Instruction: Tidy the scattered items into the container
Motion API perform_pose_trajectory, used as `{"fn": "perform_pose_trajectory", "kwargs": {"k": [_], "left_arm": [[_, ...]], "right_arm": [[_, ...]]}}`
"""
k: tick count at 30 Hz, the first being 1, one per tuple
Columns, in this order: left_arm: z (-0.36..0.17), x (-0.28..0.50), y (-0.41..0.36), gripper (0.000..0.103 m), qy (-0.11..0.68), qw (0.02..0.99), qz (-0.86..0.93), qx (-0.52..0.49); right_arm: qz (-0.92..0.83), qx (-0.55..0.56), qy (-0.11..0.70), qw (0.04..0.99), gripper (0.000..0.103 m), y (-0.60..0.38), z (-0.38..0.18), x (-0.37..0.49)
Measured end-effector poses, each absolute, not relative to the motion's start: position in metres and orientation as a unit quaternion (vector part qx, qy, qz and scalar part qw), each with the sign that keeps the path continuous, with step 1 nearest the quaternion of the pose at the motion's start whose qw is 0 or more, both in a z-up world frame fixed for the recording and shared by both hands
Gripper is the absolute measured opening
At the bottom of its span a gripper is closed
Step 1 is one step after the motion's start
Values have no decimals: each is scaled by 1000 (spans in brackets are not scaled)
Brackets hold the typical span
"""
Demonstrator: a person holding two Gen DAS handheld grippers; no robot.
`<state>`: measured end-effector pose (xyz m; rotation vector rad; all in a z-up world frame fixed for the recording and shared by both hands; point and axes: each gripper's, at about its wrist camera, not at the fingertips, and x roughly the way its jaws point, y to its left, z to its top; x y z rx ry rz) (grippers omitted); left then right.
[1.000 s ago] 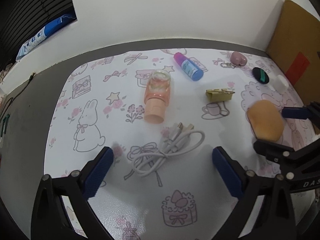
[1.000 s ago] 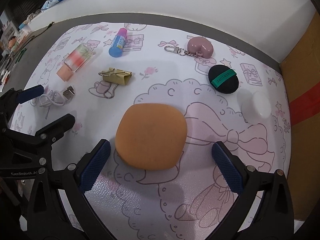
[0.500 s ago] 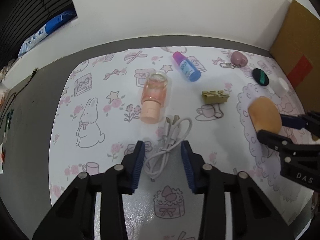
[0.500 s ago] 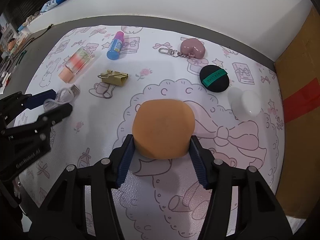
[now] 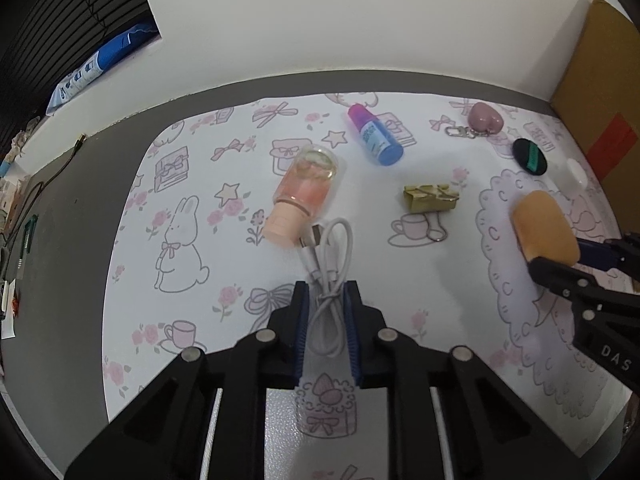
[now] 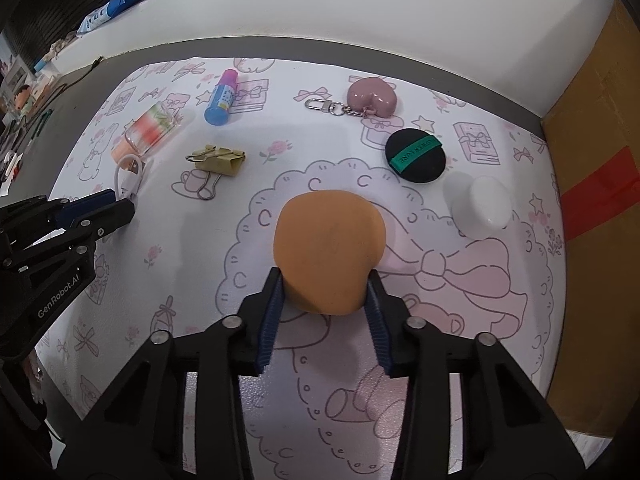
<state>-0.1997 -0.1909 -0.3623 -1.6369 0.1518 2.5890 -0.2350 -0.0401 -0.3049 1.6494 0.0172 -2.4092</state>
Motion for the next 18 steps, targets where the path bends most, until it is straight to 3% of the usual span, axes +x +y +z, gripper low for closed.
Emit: {"fn": "perform_pose_trajectory", "kwargs": {"k": [12,18], "left_arm": [[-358,-198,-186,17,61,27,843,-533],[-352,-196,-183,13,67,26,845,-530]], "right_arm": [[-819,562,-15,114,24,-40,-304,-239],[-818,563,-19,114,24,-38,-302,-237]]}}
